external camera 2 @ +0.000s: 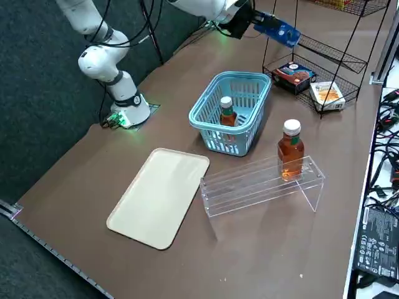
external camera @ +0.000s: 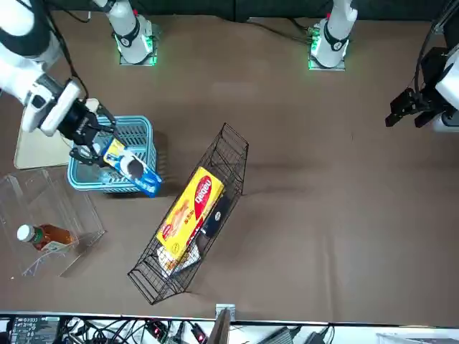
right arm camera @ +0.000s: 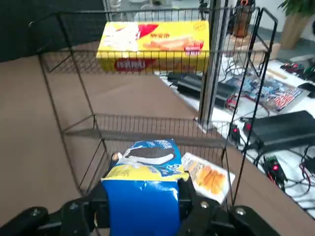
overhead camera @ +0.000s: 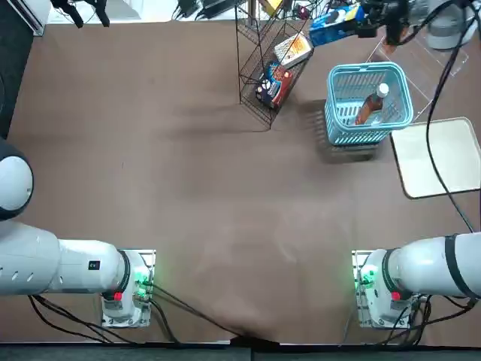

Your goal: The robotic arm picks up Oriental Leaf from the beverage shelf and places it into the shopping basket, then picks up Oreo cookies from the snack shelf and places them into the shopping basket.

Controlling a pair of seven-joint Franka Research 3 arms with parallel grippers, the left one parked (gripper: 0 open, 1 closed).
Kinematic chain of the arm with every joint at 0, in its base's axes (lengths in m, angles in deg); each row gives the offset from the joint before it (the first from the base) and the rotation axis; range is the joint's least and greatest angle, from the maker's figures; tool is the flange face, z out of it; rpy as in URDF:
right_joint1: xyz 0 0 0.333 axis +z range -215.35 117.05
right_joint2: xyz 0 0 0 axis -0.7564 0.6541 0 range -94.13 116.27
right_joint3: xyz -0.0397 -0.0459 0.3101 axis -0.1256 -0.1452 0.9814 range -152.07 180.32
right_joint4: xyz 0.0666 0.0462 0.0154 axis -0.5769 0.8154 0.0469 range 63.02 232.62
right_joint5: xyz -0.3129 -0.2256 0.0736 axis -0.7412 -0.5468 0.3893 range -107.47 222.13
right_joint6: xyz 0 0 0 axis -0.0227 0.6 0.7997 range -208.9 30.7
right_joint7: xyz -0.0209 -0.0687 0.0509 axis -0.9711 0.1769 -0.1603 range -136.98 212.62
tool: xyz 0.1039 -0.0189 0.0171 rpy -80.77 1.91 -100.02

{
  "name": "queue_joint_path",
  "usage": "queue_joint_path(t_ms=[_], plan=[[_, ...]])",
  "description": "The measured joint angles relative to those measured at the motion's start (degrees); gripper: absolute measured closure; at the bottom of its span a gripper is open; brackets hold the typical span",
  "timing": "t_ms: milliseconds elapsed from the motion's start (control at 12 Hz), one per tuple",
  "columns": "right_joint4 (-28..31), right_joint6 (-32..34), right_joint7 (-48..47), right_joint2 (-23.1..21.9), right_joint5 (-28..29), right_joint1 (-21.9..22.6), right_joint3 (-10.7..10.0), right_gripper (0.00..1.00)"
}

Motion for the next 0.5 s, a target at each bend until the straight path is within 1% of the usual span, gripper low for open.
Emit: queue_joint_path(t_ms=[250,500], plan=[[-0.82,7.52,-2.39,-1.29,-6.63,-5.2,-0.07,0.44],[-3.62,15.41,-5.14,-2.21,-12.22,-9.88,-0.11,0.44]])
